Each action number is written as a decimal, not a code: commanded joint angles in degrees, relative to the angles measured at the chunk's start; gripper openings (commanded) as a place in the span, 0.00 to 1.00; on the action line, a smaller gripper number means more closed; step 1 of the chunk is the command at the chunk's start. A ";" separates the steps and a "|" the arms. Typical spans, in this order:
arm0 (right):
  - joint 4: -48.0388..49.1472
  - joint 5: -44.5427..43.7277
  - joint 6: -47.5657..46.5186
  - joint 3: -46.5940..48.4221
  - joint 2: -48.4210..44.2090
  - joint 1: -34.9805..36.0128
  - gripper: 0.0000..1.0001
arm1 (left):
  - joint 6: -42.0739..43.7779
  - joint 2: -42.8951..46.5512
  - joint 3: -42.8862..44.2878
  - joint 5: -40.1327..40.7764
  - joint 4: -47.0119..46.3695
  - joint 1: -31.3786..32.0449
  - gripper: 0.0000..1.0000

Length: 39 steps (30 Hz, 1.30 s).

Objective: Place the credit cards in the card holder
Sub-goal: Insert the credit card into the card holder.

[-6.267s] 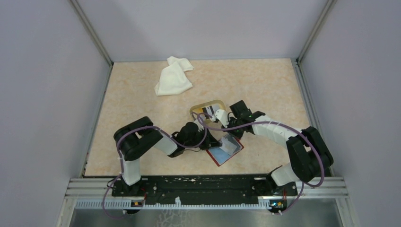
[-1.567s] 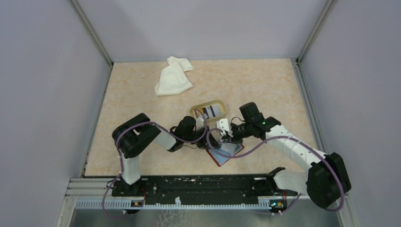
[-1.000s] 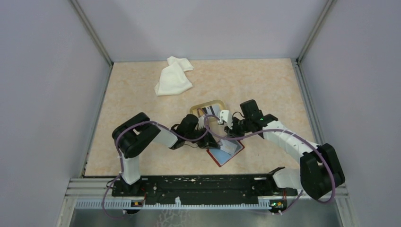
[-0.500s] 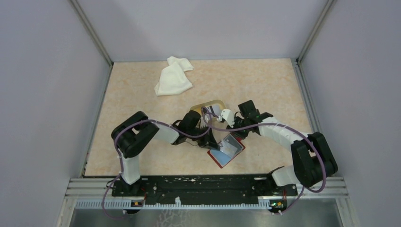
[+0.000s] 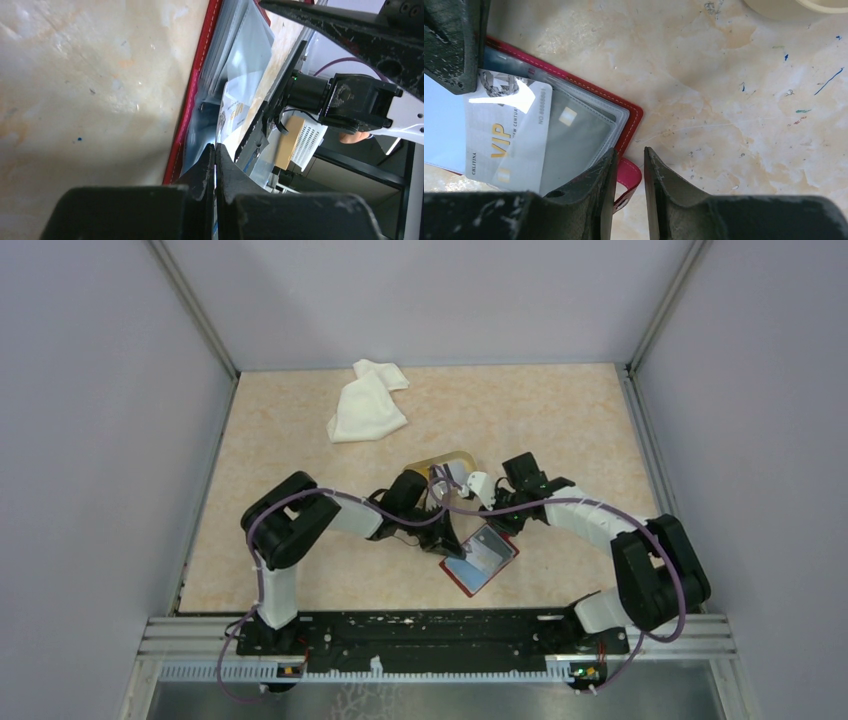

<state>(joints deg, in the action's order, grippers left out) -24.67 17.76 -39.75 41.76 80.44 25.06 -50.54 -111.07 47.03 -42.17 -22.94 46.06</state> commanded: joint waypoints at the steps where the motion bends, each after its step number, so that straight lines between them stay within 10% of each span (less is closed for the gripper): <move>1: 1.95 1.35 1.31 1.57 0.85 -0.36 0.26 | -0.34 -2.22 2.73 -0.96 5.01 -0.07 0.01; 39: 2.90 5.14 2.81 1.40 1.30 2.60 0.23 | 3.15 -4.33 11.23 0.56 22.66 -0.10 0.08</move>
<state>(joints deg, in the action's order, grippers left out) -23.14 18.94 -37.67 41.74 82.30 26.20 -47.27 -114.91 59.27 -43.48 -4.25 45.93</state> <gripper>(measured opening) 0.227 0.076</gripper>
